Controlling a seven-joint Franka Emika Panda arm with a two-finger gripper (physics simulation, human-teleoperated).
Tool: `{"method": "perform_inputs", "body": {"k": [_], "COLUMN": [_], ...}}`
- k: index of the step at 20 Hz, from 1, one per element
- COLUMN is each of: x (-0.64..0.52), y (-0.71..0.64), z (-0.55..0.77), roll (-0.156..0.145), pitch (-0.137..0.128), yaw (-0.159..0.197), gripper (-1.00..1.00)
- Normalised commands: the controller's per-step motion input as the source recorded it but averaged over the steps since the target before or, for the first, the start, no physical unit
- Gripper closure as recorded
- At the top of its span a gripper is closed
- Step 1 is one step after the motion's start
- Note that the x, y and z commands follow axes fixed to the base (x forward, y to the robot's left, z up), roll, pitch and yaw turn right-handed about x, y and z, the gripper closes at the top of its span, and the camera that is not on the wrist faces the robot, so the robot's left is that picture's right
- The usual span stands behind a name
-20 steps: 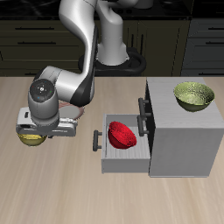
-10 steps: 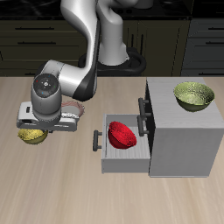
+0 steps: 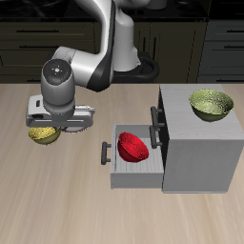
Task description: Place the yellow bowl on the plate
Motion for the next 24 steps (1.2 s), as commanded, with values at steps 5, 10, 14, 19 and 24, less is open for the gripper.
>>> {"method": "perform_inputs", "body": {"k": [5, 10, 14, 19, 24], "x": [-0.14, -0.21, -0.3, -0.3, -0.19], "y": [0.22, 0.16, 0.22, 0.16, 0.2], "z": [0.47, 0.29, 0.12, 0.0, -0.06], "roll": [0.036, 0.004, 0.012, -0.006, 0.03], "pitch": [-0.043, -0.018, -0.024, 0.005, 0.01], "yaw": [0.03, -0.007, 0.016, -0.015, -0.023], "gripper": [1.0, 1.0, 1.0, 1.0, 1.0]}}
